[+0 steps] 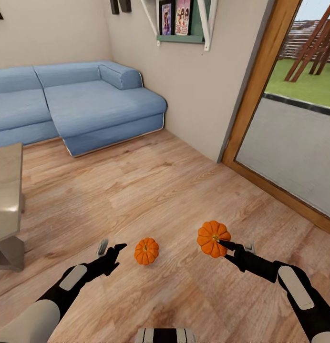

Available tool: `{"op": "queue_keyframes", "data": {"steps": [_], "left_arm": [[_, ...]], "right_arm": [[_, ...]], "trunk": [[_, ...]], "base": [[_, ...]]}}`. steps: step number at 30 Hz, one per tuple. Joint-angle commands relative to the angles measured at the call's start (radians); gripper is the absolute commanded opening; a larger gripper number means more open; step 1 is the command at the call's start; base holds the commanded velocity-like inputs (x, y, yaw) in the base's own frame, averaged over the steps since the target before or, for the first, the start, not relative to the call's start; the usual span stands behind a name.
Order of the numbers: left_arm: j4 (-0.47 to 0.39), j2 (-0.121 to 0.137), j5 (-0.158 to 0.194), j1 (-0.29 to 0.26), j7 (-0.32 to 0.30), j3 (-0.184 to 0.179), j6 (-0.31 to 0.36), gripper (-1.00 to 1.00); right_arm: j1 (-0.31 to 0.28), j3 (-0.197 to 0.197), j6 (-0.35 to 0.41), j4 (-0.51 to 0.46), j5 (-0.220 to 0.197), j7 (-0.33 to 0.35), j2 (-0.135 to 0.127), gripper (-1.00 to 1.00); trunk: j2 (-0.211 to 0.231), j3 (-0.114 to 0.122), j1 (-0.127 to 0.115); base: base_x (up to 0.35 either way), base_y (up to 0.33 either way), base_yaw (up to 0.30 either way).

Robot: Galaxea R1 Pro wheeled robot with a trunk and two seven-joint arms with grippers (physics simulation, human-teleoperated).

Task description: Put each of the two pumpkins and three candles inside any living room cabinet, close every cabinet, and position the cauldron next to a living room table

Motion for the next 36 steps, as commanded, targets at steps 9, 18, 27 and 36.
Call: {"op": "queue_keyframes", "data": {"steps": [9, 18, 27, 36], "left_arm": [[-0.005, 0.002, 0.004, 0.001, -0.045, -0.006, 0.001, 1.00], [-0.006, 0.003, 0.004, 0.001, -0.053, -0.006, 0.001, 1.00], [-0.005, 0.003, 0.004, 0.001, -0.078, -0.006, -0.001, 1.00], [-0.006, 0.003, 0.004, 0.001, -0.085, -0.007, -0.001, 1.00]], "right_arm": [[-0.001, -0.001, 0.006, 0.000, -0.002, 0.002, 0.002, -1.00], [-0.001, -0.001, 0.005, 0.000, -0.002, 0.004, 0.002, -1.00], [-0.001, -0.001, 0.005, 0.000, -0.002, 0.004, 0.007, -1.00], [-0.001, -0.001, 0.005, -0.001, -0.002, 0.004, 0.009, -1.00]], "trunk": [[-0.002, -0.036, 0.004], [-0.005, -0.070, 0.008], [-0.007, -0.105, 0.012], [-0.009, -0.140, 0.016]], "base": [[0.000, 0.000, 0.000], [0.000, 0.000, 0.000], [0.000, 0.000, 0.000], [0.000, 0.000, 0.000]]}}
